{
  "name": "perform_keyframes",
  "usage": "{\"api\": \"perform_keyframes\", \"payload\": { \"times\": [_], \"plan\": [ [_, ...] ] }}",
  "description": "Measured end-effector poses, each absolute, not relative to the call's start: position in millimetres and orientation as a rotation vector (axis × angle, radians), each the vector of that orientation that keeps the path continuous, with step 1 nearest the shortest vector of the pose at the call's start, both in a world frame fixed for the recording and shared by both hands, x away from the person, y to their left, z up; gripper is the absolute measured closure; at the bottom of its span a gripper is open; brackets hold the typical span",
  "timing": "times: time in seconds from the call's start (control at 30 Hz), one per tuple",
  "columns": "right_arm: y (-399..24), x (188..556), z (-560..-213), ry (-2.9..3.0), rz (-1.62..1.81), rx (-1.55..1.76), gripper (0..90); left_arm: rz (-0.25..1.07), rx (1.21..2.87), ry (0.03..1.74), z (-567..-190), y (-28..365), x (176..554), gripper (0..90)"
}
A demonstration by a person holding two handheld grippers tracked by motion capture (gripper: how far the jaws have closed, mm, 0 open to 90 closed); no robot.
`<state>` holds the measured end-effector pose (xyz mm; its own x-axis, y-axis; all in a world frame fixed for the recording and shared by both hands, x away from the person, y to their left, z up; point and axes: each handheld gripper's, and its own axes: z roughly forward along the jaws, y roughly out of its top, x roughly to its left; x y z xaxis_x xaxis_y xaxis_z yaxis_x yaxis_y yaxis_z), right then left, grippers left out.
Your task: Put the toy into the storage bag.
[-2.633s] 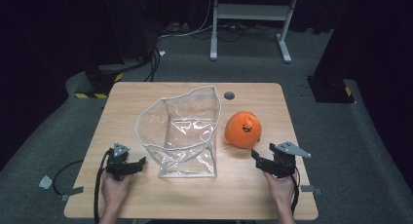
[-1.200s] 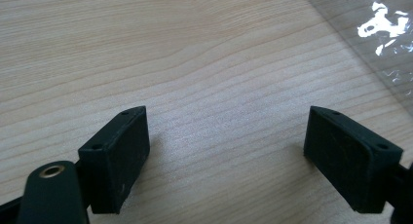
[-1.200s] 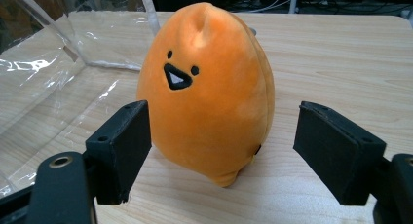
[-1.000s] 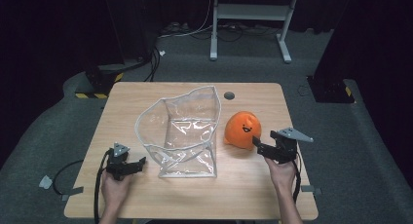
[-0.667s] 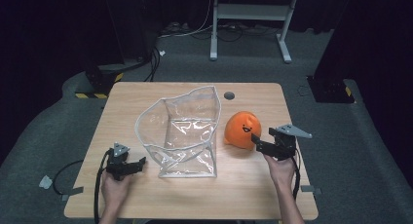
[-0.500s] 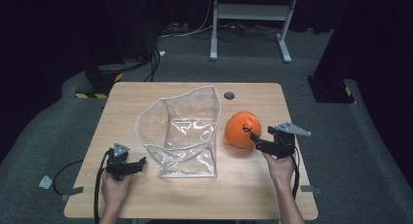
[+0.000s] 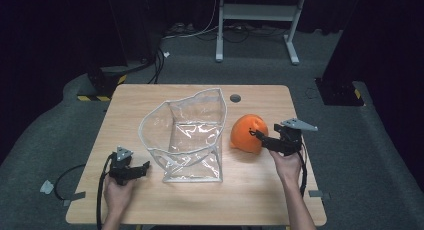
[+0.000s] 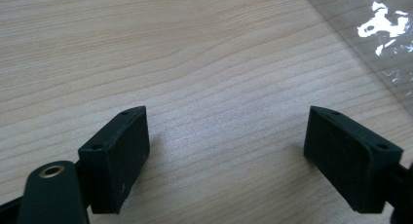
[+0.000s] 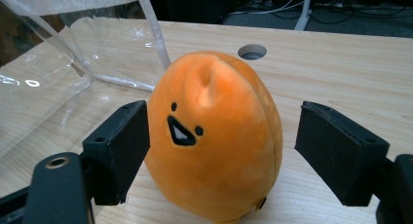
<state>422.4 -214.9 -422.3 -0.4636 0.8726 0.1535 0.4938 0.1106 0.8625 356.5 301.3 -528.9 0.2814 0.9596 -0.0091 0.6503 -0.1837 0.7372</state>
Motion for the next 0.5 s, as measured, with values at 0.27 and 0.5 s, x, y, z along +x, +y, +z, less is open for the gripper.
{"api": "perform_keyframes", "payload": {
  "times": [0.27,0.5],
  "plan": [
    [-215,429,-425,2.005,1.305,1.343,19.7,0.624,1.918,1.443,-529,301,356,17.0],
    [-214,435,-424,2.005,1.306,1.345,18.1,0.625,1.918,1.443,-529,301,356,17.0]
  ]
}}
